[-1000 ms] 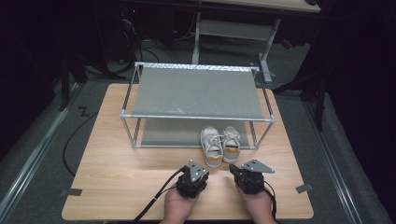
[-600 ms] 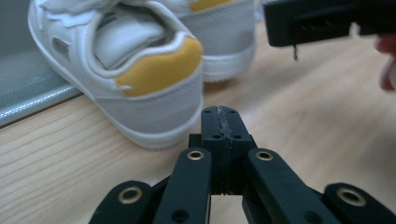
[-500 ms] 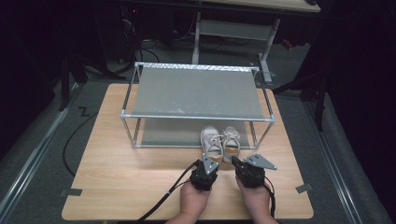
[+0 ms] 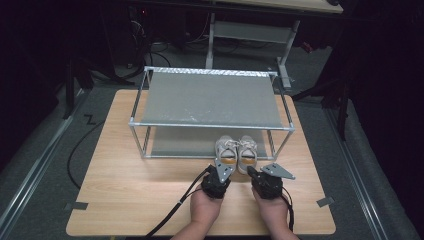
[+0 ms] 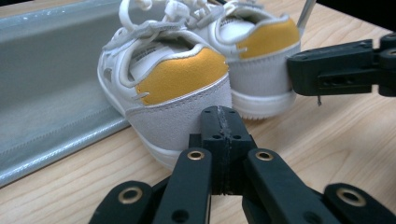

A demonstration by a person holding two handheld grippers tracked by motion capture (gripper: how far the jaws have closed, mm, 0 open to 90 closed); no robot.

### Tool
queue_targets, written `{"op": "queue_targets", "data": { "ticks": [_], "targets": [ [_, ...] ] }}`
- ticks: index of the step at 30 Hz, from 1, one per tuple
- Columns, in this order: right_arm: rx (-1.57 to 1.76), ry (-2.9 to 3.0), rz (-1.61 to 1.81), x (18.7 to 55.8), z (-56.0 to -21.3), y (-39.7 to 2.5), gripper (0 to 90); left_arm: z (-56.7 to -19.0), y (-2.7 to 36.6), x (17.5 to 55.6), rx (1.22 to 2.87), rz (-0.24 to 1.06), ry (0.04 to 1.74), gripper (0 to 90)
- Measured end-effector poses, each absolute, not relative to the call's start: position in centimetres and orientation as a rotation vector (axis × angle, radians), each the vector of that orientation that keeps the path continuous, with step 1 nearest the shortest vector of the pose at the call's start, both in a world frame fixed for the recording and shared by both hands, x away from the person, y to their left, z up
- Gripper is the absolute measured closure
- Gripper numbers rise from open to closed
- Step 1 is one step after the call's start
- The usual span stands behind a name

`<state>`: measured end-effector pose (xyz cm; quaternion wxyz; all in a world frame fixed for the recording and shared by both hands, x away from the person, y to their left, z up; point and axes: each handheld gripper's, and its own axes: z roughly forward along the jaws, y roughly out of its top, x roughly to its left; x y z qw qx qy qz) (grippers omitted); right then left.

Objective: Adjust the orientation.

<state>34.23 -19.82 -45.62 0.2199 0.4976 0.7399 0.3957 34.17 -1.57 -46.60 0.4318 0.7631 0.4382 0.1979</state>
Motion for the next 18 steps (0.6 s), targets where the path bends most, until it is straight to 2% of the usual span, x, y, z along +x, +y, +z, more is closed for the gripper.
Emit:
{"op": "queue_targets", "data": {
  "ticks": [10,18],
  "targets": [
    [1.416,2.020,1.077,34.4,-45.7,-20.8,90.0,-47.2,-0.7,33.6,1.853,0.494,1.146,89.8],
    [1.377,2.057,1.079,34.1,-45.9,-19.5,90.0,-47.6,-0.4,33.5,1.816,0.502,1.158,89.7]
  ]
}}
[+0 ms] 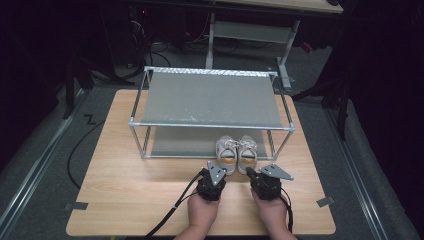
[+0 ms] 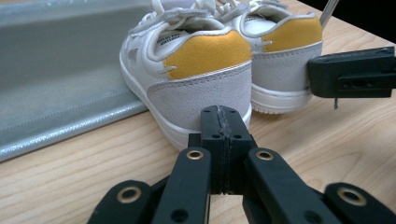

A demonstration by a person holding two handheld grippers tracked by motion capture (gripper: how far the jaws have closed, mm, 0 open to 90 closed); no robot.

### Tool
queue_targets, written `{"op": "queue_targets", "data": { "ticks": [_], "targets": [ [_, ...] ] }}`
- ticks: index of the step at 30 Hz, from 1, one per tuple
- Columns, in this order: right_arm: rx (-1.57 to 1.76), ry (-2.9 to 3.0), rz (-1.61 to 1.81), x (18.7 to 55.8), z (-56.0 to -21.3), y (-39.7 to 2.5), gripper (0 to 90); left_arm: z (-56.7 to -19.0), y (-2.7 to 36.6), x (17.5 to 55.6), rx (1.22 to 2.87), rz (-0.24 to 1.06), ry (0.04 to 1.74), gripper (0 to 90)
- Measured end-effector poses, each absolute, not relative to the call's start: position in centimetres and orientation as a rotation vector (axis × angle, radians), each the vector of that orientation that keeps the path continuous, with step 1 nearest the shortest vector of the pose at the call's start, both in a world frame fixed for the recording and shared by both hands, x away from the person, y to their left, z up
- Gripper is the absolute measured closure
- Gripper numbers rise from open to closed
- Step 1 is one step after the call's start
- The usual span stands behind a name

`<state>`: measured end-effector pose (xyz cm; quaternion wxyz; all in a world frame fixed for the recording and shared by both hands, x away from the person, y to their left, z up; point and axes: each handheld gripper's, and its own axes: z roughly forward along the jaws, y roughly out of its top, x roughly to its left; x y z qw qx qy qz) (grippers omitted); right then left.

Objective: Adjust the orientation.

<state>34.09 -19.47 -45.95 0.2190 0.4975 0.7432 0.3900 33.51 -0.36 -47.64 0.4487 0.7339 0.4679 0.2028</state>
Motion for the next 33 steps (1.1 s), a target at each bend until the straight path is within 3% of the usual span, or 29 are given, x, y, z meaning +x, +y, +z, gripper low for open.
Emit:
{"op": "queue_targets", "data": {
  "ticks": [16,33],
  "targets": [
    [1.354,2.072,1.068,34.8,-46.1,-19.2,90.0,-47.8,-1.3,35.7,1.827,0.491,1.171,89.9],
    [1.395,2.061,1.077,38.3,-46.8,-17.8,90.0,-48.0,-1.1,39.1,1.863,0.535,1.219,89.9]
  ]
}}
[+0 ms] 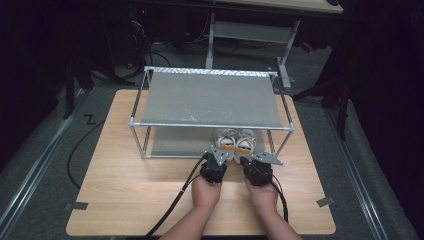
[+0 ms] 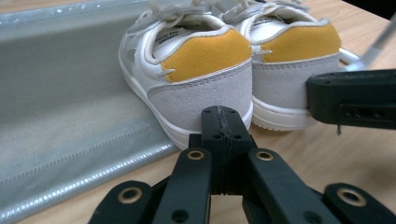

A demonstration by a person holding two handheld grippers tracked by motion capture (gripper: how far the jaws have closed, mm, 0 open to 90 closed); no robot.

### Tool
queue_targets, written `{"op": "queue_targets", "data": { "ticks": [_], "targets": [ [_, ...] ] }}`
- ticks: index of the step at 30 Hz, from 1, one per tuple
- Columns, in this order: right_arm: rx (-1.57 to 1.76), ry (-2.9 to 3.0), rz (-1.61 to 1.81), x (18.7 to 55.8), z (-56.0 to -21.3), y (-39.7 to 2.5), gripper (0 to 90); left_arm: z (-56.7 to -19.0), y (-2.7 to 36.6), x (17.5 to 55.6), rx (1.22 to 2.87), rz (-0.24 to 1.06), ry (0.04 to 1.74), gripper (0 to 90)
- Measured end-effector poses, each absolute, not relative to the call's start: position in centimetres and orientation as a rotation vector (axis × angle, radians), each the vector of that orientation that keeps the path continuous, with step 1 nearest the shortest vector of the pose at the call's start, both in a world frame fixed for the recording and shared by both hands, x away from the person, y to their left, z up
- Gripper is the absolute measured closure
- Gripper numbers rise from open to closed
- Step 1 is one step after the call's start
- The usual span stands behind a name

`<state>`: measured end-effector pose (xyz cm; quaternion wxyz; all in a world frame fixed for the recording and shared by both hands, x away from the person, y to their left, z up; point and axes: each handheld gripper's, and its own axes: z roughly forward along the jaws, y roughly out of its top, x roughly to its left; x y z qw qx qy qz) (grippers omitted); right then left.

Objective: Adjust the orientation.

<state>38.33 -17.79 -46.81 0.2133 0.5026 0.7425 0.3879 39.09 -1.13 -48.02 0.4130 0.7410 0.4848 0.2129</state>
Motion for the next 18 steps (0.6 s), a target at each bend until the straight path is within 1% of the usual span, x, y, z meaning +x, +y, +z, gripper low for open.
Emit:
{"op": "queue_targets", "data": {
  "ticks": [7,12,15,18],
  "targets": [
    [1.373,2.065,1.081,38.5,-46.8,-18.0,90.0,-48.3,-1.5,40.4,1.880,0.561,1.220,89.9],
    [1.406,2.040,1.069,38.9,-46.7,-19.1,90.0,-48.3,-1.8,40.7,1.882,0.559,1.222,89.9],
    [1.435,2.017,1.040,40.0,-47.0,-20.6,90.0,-48.4,-1.9,40.8,1.878,0.557,1.219,89.9],
    [1.425,2.014,1.038,40.6,-47.3,-20.7,90.0,-48.5,-2.0,41.0,1.878,0.549,1.222,89.9]
  ]
}}
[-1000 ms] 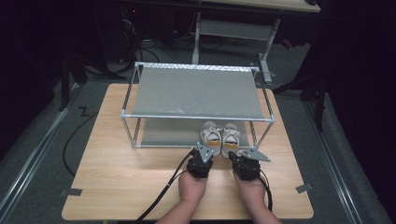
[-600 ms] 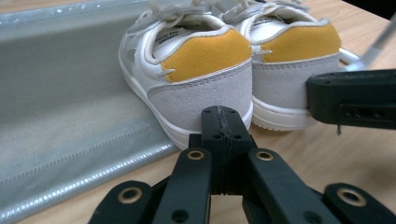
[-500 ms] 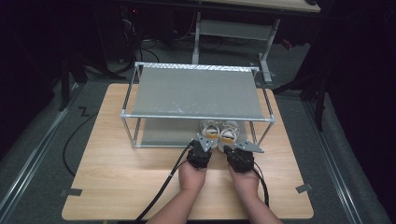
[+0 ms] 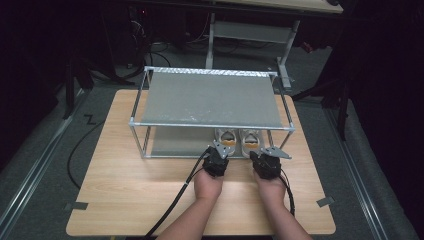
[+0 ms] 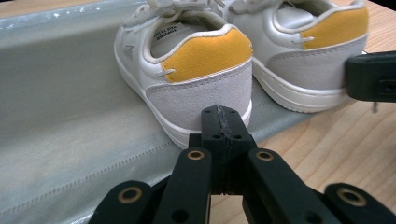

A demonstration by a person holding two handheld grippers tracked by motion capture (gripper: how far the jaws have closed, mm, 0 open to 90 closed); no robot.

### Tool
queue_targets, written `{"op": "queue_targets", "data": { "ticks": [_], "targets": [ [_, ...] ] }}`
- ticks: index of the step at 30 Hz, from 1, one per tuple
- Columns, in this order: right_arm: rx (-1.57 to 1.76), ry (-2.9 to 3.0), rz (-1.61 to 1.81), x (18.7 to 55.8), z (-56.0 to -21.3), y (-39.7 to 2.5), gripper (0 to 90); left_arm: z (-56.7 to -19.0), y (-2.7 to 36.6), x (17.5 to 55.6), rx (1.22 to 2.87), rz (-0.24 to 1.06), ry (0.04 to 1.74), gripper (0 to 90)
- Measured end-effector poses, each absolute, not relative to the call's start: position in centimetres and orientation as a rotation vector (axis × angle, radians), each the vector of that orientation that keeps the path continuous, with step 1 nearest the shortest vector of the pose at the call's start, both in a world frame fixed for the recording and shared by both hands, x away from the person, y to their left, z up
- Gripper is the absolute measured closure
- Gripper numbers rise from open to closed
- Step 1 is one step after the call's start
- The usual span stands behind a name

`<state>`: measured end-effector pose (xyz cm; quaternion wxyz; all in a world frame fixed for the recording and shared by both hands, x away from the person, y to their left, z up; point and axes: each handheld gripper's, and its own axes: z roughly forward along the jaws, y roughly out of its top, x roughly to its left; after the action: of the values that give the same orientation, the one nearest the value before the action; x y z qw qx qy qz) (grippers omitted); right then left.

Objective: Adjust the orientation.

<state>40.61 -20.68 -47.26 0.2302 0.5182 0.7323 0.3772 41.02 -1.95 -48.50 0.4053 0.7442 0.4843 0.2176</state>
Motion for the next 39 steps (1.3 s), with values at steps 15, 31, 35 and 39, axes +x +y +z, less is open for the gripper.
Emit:
{"op": "queue_targets", "data": {
  "ticks": [15,31,35,39],
  "targets": [
    [1.469,1.972,1.006,40.4,-47.6,-21.0,90.0,-48.8,-2.3,41.8,1.877,0.527,1.230,90.0],
    [1.469,1.970,1.017,41.4,-47.9,-21.1,90.0,-48.8,-2.4,42.0,1.851,0.550,1.250,85.5],
    [1.449,1.961,1.018,41.1,-47.5,-21.1,90.0,-48.7,-1.5,41.6,1.852,0.606,1.246,88.0],
    [1.459,1.863,0.981,41.1,-46.8,-22.1,90.0,-48.9,1.0,43.8,1.827,0.626,1.365,90.0]
  ]
}}
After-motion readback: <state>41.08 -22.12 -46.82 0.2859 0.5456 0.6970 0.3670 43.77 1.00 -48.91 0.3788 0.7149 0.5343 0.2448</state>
